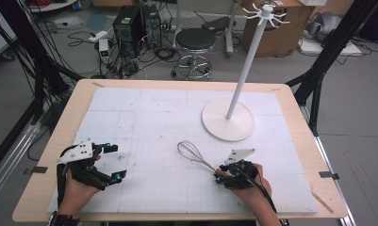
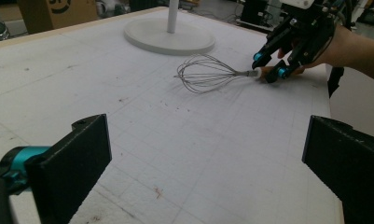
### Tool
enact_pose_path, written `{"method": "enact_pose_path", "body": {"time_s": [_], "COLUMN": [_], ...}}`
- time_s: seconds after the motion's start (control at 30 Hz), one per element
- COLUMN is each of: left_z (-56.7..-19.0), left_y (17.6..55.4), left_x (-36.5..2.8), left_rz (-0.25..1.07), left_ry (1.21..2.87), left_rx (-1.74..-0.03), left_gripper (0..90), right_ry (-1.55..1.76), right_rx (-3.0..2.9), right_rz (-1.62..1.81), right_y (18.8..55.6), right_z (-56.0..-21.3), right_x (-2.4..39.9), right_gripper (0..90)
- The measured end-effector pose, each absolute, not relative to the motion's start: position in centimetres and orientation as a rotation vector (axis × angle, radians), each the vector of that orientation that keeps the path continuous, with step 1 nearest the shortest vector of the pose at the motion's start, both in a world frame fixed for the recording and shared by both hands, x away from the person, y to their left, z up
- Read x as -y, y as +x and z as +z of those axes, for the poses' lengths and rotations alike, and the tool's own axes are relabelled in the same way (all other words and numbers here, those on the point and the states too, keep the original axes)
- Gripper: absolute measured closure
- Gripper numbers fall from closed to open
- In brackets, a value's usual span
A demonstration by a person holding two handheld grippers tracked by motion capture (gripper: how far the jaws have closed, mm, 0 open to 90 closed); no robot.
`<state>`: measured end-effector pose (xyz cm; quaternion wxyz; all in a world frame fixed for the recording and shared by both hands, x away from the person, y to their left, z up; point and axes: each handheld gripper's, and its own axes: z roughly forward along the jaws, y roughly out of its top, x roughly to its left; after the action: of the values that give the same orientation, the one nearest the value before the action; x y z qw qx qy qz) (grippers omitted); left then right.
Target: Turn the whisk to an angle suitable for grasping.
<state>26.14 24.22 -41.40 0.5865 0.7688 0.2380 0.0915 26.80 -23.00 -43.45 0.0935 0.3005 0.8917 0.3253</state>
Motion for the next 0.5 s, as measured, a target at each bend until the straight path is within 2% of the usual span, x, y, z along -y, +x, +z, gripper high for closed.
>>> {"method": "enact_pose_path", "body": {"time_s": [0.3,0.43,0.47,0.5], "left_z": [-41.5,-41.5,-41.5,-41.5], "left_y": [26.1,26.2,26.2,26.2], "left_x": [-24.1,-24.0,-24.0,-23.9], "left_rz": [0.212,0.211,0.207,0.209], "left_ry": [1.795,1.800,1.800,1.800], "left_rx": [-0.557,-0.561,-0.560,-0.560], "left_gripper": [1.8,1.8,1.8,1.8], "right_ry": [0.968,0.956,0.935,0.932], "right_rx": [-2.595,-2.619,-2.612,-2.609], "right_rz": [1.015,0.986,0.982,0.972], "right_y": [25.6,24.9,24.8,24.8], "right_z": [-43.3,-43.7,-43.8,-43.7], "right_x": [26.0,26.6,26.5,26.3], "right_gripper": [49.4,56.5,59.3,66.0]}}
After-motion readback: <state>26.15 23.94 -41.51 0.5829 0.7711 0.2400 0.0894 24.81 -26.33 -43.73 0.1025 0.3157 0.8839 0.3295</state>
